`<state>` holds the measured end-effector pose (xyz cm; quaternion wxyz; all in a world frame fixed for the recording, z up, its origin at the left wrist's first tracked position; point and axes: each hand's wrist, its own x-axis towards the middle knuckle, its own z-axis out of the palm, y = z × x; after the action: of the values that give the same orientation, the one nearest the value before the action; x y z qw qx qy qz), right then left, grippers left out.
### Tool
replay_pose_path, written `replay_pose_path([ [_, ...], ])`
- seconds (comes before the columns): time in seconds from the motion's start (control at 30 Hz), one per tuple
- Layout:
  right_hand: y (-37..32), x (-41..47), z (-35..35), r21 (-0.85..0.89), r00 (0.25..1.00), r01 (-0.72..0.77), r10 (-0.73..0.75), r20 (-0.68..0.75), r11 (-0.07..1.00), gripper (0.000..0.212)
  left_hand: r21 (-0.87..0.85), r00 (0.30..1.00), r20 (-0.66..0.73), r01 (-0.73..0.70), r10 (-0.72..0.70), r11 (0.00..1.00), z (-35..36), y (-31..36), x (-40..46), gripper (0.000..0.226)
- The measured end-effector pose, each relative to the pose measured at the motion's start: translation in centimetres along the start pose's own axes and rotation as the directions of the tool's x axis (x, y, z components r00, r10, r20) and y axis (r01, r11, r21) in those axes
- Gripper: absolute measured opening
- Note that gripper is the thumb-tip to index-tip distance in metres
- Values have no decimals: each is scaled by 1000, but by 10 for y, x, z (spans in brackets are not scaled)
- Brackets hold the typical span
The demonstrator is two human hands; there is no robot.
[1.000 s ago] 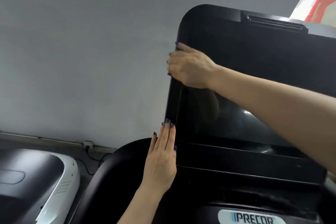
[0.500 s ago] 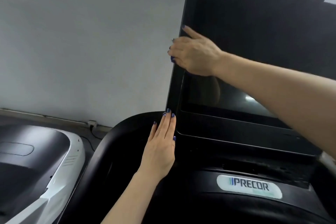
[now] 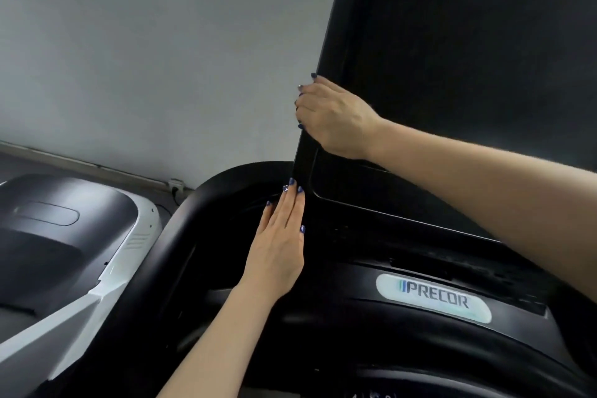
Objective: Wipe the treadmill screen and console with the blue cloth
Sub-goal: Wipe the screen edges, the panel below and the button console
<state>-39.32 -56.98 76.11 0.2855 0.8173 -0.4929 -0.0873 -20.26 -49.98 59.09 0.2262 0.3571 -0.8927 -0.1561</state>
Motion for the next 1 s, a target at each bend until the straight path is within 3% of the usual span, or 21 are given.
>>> replay_pose_path([
  [0.07, 13, 6, -8, -52, 999, 22, -20, 33, 998, 36, 42, 1000, 5, 4, -5, 999, 0, 0, -8, 61],
  [0.23, 1, 16, -1, -34, 979, -186, 183, -91, 982, 24, 96, 992, 34, 116, -120, 989, 4, -1, -32, 59],
  [0.3, -12, 12, 11, -35, 974, -195, 189, -128, 980, 22, 92, 985, 48, 163, -168, 982, 8, -3, -42, 59],
  [0.57, -70, -21, 35, 31, 989, 32, -27, -147, 999, 29, 55, 968, -28, 252, -251, 966, 14, -13, -73, 57],
  [0.8, -90, -37, 47, 178, 972, 144, -106, -208, 973, 24, 84, 979, 9, 204, -205, 975, -6, -53, -77, 61],
  [0.9, -96, -34, 38, 280, 981, 79, -24, -194, 957, 33, 95, 988, 18, 154, -156, 984, -18, -74, -77, 67],
  [1.0, -117, -18, 27, 346, 951, -112, 202, -236, 932, 29, 82, 993, 34, 106, -109, 991, -30, -98, -76, 68],
])
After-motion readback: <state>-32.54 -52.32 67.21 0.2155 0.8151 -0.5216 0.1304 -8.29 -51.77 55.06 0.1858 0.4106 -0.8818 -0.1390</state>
